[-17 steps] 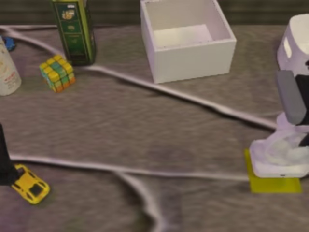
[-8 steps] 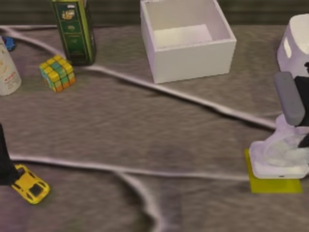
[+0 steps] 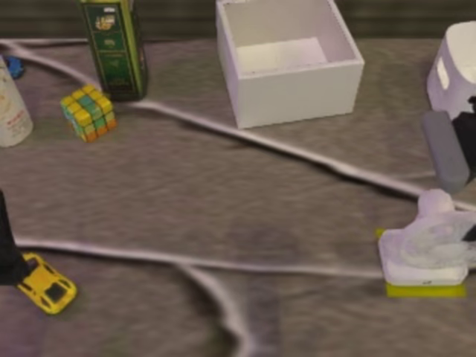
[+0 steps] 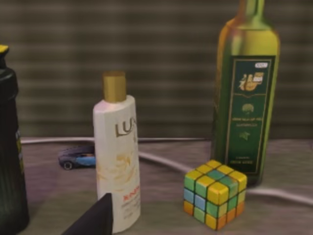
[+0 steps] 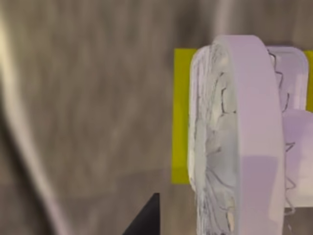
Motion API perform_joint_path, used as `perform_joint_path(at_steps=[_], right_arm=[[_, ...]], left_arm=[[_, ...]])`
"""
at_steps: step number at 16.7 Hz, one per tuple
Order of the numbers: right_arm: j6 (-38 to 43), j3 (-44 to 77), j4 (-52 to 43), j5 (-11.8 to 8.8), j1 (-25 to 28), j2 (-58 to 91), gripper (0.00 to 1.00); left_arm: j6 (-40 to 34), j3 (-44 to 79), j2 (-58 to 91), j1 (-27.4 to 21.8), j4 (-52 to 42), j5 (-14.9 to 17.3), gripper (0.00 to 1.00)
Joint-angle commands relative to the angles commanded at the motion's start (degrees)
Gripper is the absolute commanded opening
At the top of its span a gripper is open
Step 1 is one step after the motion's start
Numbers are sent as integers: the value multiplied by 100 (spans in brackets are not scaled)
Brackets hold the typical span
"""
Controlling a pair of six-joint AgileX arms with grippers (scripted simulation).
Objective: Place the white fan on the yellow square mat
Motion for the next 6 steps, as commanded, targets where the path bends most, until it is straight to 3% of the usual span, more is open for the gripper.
perform_joint_path(at_steps=[6], right_arm=[[0, 0, 0, 0, 0, 0, 100]], left_arm=[[0, 0, 0, 0, 0, 0, 100]])
